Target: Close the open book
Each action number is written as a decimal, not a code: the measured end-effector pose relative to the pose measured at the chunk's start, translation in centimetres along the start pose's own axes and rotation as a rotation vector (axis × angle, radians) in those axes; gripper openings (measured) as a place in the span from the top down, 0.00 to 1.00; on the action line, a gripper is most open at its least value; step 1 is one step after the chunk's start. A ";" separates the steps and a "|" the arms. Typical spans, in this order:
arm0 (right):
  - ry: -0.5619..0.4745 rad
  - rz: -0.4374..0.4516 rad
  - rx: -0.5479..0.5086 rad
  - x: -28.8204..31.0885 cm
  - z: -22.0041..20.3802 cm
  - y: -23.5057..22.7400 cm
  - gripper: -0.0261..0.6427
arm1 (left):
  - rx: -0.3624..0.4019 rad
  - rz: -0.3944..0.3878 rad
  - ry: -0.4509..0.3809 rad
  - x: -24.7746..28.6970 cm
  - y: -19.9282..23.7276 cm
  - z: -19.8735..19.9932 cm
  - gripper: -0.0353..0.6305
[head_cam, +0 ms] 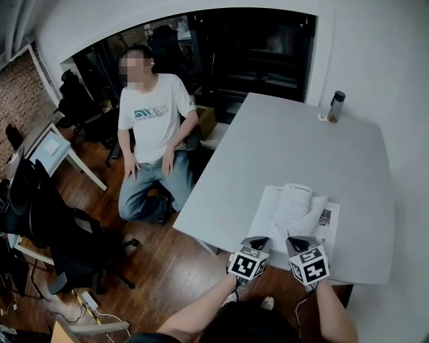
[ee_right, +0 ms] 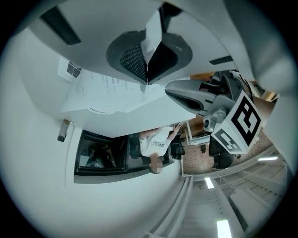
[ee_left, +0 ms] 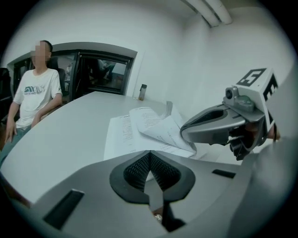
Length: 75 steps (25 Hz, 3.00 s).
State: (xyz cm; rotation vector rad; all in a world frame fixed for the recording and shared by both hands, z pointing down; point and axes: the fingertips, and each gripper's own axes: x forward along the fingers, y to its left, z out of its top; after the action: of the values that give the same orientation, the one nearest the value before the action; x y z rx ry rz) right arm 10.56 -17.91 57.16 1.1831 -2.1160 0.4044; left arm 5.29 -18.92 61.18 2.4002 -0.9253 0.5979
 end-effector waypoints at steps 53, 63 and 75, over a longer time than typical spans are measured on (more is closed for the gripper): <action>0.217 0.095 -0.447 4.8 -2.0 4.2 0.53 | -0.068 0.109 0.010 -4.6 4.7 -2.6 0.94; 0.132 0.025 -0.199 1.8 -1.4 1.2 0.93 | -0.025 0.041 0.018 -2.2 2.4 -1.4 0.94; 0.059 -0.228 0.134 -6.1 -6.6 -7.3 0.94 | 0.045 -0.029 0.037 1.3 -1.0 -0.2 0.94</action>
State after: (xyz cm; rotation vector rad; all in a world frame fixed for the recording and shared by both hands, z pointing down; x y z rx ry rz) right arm 21.61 -14.33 57.35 1.4535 -1.9021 0.4761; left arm 6.79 -18.74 61.78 2.4301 -0.8684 0.6559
